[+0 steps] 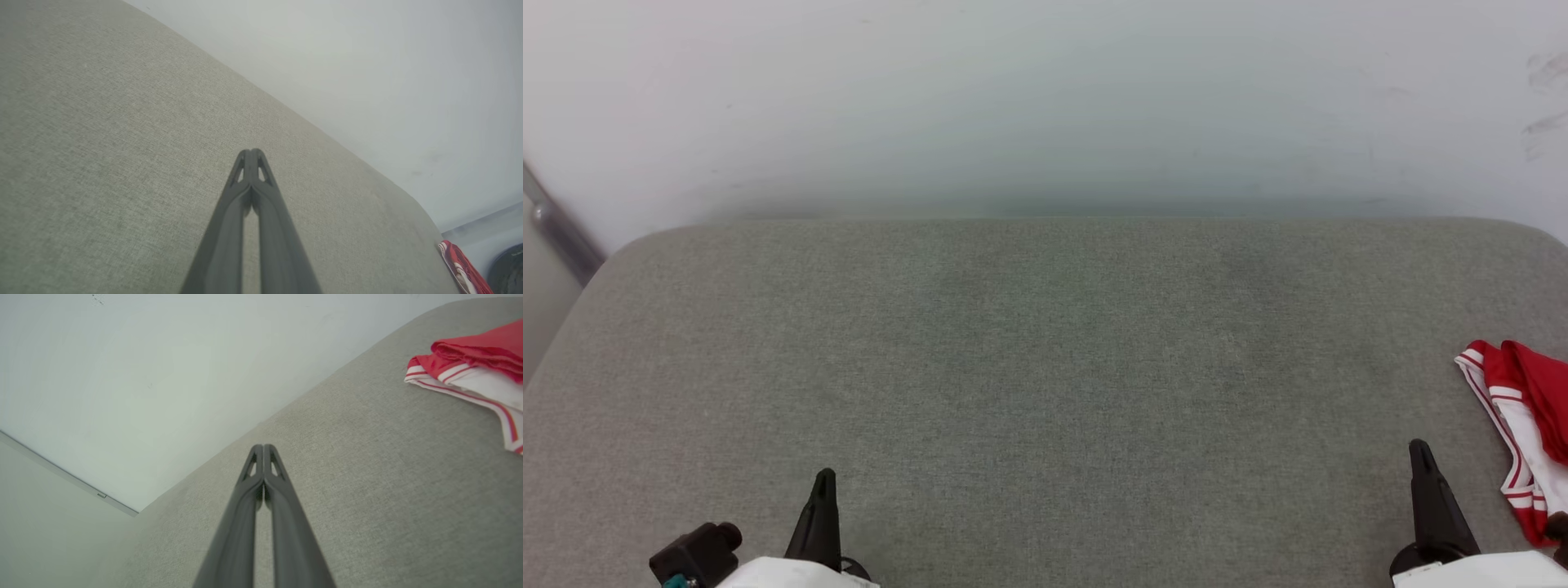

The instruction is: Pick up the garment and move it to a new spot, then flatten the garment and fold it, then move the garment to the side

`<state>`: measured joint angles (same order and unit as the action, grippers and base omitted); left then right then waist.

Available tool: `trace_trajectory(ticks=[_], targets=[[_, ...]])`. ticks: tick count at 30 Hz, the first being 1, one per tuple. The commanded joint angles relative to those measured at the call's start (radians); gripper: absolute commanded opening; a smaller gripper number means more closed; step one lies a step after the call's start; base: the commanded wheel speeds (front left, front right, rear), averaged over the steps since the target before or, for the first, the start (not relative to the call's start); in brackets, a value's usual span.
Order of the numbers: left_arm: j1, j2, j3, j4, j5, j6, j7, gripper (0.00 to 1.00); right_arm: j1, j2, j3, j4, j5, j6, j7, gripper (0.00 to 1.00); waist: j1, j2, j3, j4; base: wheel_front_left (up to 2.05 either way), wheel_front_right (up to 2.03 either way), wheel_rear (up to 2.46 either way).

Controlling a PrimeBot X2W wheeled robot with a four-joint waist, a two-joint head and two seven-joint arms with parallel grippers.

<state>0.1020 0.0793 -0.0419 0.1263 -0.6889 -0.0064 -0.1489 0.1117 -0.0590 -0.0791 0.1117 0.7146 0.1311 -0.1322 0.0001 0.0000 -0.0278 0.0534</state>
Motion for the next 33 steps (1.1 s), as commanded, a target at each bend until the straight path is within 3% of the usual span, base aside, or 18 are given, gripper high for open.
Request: trace_trajectory(ticks=[1,33], targets=[[-0.031,0.006,0.007,-0.007,-0.049,-0.008,0.009,0.00,-0.033,-0.011,0.001,-0.004,0.048,0.000,0.008,0.00,-0.0001,0.0000,0.001,-0.001,0.00,0.00,0.00],[-0.111,0.012,0.045,0.046,-0.457,-0.060,0.099,0.00,-0.120,-0.013,-0.002,0.055,0.432,0.000,0.103,0.00,-0.0001,0.0000,0.011,-0.019,0.00,0.00,0.00]])
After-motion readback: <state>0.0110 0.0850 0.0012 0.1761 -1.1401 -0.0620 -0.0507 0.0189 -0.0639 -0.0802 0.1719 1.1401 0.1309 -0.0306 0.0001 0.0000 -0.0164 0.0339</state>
